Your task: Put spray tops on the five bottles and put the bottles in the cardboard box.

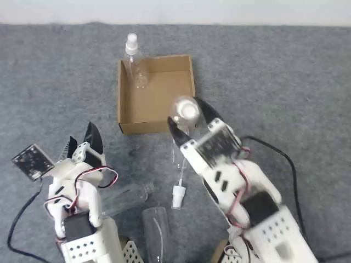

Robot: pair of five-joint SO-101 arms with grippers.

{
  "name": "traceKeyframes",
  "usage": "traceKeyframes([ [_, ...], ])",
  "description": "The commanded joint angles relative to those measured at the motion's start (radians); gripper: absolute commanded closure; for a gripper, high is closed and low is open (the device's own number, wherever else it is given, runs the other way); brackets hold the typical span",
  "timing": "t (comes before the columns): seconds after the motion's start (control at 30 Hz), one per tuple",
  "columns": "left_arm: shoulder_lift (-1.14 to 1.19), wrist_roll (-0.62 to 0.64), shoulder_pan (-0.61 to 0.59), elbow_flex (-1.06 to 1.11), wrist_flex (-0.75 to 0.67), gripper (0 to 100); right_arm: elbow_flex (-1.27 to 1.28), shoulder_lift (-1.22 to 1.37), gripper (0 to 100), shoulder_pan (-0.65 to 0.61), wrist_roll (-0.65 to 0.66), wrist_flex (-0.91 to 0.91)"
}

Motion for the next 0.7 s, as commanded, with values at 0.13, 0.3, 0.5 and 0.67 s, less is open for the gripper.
traceKeyframes([
  [0.13,-0.018,-0.008,0.000,-0.013,-0.034,79,-0.190,0.315,99.2,0.001,-0.012,-0.125],
  [0.3,-0.018,-0.008,0.002,-0.013,-0.034,79,-0.318,0.489,99.2,0.001,-0.107,-0.137],
  [0.5,-0.018,-0.008,0.003,-0.013,-0.034,79,-0.485,0.679,99.2,0.001,-0.144,-0.137],
  [0.67,-0.018,-0.008,0.003,-0.013,-0.034,79,-0.620,0.837,99.2,-0.025,-0.144,-0.137],
])
